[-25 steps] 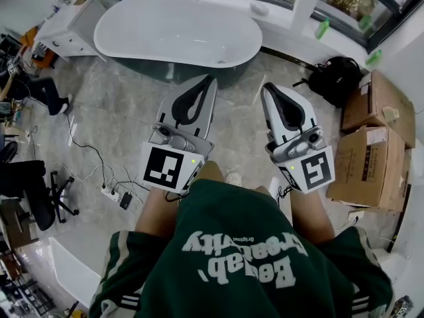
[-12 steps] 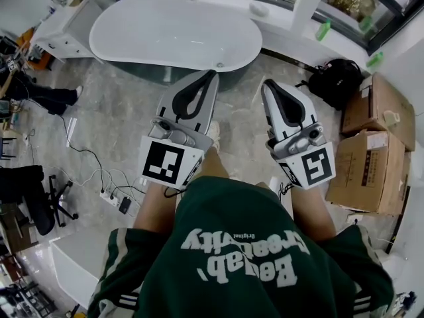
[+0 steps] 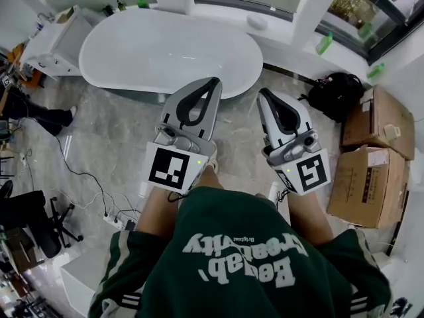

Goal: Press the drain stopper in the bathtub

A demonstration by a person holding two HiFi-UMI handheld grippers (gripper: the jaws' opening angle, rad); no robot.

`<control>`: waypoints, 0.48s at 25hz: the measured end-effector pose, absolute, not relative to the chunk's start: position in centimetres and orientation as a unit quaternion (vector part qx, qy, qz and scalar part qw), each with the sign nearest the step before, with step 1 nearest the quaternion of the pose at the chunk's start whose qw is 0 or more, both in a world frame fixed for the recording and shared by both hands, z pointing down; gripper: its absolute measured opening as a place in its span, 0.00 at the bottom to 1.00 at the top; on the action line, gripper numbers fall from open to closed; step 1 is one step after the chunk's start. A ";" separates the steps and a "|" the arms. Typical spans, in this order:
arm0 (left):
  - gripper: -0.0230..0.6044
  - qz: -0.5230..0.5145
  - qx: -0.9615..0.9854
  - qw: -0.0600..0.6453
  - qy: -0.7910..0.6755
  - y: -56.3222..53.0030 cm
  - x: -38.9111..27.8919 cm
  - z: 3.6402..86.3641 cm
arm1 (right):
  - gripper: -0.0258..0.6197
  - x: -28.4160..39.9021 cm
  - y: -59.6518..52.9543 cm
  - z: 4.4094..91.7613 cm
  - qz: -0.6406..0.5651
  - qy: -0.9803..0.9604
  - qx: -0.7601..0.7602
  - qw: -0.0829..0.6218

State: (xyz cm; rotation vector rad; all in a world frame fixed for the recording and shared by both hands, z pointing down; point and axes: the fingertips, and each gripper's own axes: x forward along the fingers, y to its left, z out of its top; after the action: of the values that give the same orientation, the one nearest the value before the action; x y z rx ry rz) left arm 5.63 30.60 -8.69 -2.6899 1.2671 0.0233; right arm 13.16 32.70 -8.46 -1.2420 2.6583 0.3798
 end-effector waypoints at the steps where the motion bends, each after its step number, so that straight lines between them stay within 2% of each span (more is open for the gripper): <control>1: 0.05 0.004 -0.902 0.082 0.424 29.1 5.4 -8.6 | 0.06 12.8 31.3 -8.4 0.126 0.895 -0.419 0.091; 12: 0.05 -0.007 -0.913 0.068 0.402 14.6 2.4 -8.5 | 0.06 9.4 17.1 -8.4 0.110 0.887 -0.441 0.080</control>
State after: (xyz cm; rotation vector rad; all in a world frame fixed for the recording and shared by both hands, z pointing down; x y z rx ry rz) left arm 2.38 14.56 -8.51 -2.7516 1.2101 -0.0223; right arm 9.36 17.12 -8.38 -1.3185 2.6532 0.3289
